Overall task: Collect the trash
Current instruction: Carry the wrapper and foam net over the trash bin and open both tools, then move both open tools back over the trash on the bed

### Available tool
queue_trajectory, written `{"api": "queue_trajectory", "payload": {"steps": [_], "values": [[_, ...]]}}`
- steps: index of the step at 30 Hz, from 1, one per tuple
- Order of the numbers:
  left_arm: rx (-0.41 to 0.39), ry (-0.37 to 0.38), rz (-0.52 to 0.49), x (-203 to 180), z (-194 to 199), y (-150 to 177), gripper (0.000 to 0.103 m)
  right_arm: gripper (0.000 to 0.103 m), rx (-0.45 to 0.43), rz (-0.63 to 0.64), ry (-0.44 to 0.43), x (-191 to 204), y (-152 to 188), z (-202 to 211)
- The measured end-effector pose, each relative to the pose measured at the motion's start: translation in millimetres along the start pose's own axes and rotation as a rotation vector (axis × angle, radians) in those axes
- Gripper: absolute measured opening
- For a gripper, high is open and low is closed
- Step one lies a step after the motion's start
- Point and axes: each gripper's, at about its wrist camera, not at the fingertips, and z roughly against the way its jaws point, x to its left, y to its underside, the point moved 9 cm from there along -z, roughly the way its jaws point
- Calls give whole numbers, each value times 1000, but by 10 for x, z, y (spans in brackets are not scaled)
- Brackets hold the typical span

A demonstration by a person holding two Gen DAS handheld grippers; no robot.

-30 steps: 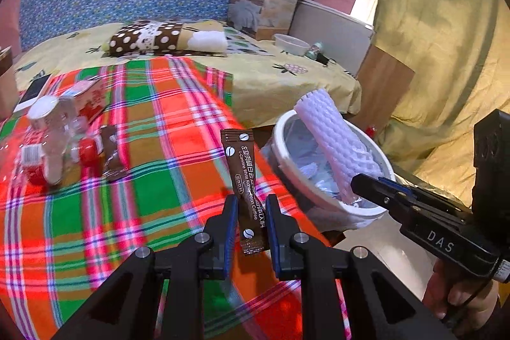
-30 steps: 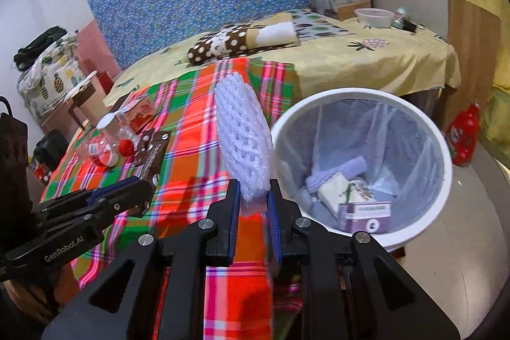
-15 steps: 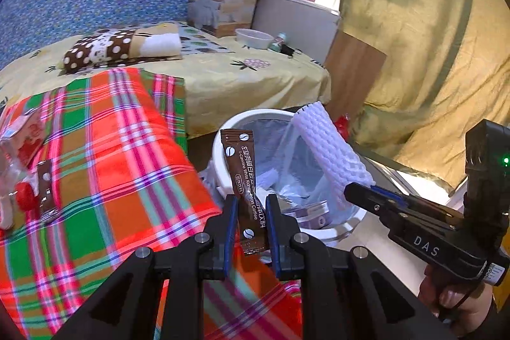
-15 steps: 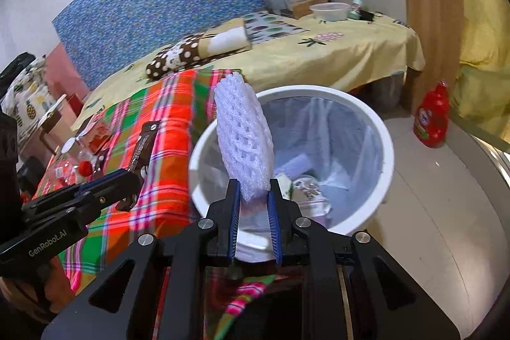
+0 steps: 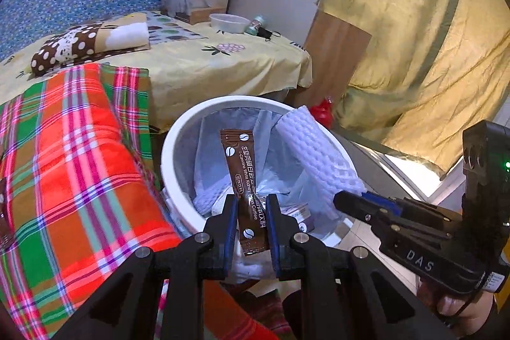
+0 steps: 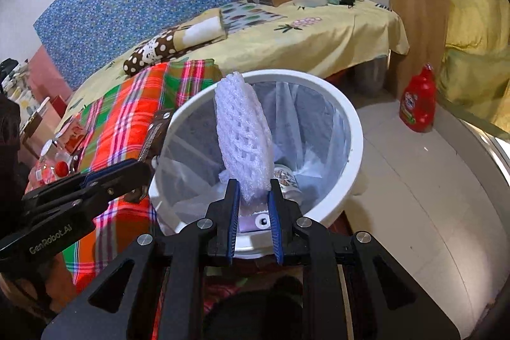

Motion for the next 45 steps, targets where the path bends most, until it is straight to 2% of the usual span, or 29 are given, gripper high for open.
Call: {"api": "queue_trajectory", "payload": {"steps": [4,10,21,35,45], "values": [[7,3,6,9,-94,-23,18,23,19,-3,10,-33,12,-41],[8,1,1,32,-158,-35,18,33,28,-24,32,-125,29,-64],[-9,3,7,48,-14,0,19,34,7,-32,27,-95,19,-10],[-46,-49,47,279,393,117,19,34,-30,44,-36,285,-10,135],[-91,-82,88,507,845,280,19,34,-51,124,-107,749,28,254]]}}
